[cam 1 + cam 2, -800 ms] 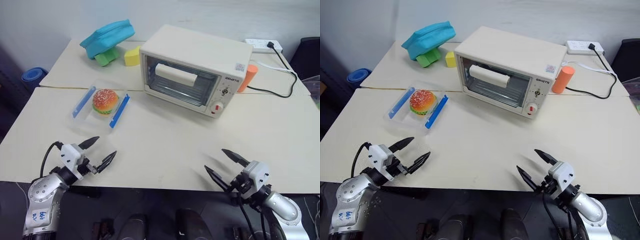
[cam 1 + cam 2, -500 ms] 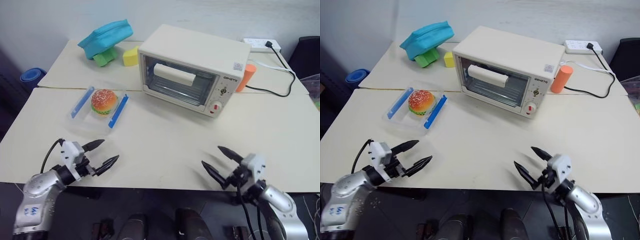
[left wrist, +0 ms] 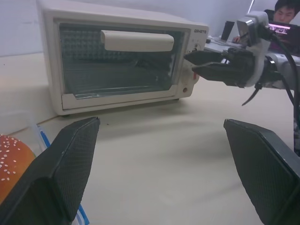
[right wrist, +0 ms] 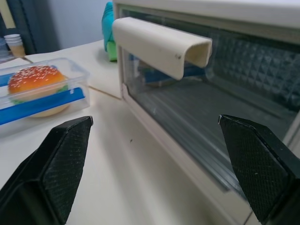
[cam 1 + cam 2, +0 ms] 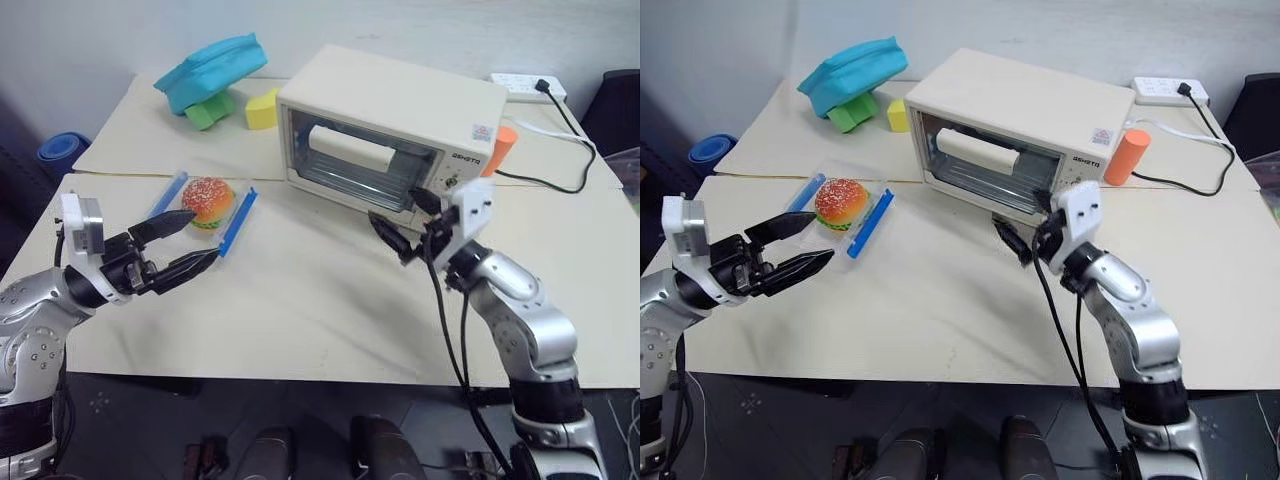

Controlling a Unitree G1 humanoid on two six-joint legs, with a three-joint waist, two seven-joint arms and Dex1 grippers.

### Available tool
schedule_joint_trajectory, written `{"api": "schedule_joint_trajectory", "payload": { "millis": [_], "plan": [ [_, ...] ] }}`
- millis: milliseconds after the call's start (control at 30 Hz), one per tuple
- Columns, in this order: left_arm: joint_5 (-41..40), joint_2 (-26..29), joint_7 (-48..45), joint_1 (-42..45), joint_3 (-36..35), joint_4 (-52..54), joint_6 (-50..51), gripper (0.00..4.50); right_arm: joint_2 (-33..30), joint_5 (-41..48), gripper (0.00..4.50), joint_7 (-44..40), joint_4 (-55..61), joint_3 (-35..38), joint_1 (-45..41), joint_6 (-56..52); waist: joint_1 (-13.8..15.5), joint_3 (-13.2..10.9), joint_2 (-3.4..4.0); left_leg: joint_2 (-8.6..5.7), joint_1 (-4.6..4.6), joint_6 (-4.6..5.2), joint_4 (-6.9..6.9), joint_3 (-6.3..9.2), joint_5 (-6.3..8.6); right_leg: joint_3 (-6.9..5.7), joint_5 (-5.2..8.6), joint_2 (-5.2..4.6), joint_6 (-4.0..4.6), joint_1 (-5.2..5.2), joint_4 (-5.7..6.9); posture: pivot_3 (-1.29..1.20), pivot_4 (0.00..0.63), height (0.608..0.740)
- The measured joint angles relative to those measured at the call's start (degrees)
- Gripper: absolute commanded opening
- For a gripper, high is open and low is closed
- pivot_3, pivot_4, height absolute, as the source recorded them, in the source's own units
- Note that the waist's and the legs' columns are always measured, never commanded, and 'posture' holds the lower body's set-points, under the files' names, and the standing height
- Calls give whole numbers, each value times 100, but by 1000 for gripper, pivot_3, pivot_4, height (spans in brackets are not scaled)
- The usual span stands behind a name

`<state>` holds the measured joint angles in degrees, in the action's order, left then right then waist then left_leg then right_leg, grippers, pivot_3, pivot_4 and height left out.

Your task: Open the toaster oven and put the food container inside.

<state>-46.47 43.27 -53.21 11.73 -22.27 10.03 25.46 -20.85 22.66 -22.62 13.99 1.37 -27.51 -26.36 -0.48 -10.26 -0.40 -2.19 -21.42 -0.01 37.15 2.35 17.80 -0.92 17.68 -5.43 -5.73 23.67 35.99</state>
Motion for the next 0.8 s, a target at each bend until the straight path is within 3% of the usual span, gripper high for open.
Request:
{"api": "schedule_joint_trajectory", "payload": {
  "millis": [400, 667, 800],
  "plan": [
    [249, -464, 365, 170, 94, 0, -128, 4500, 470, -184, 4481, -205, -425, -338, -601, 144, -24, 0, 0, 1, 2, -5, 9, 0, -9, 1, 0, 2, 0, 1, 8, 0, 150, 740],
    [488, -540, 520, 901, 127, -652, -265, 4500, -221, -475, 4481, -1226, -30, -912, 294, 506, -21, -1, -3, -2, 4, -4, 10, -1, -9, -2, 0, 3, -1, -2, 8, 0, 150, 740],
    [818, -601, 611, 1570, 321, -1384, -388, 3657, -333, -744, 4500, -1409, -29, -1030, 518, 756, -26, -2, -5, -4, 4, -1, 18, -6, -12, -1, -2, 3, -4, -2, 14, 0, 150, 740]
  ]
}}
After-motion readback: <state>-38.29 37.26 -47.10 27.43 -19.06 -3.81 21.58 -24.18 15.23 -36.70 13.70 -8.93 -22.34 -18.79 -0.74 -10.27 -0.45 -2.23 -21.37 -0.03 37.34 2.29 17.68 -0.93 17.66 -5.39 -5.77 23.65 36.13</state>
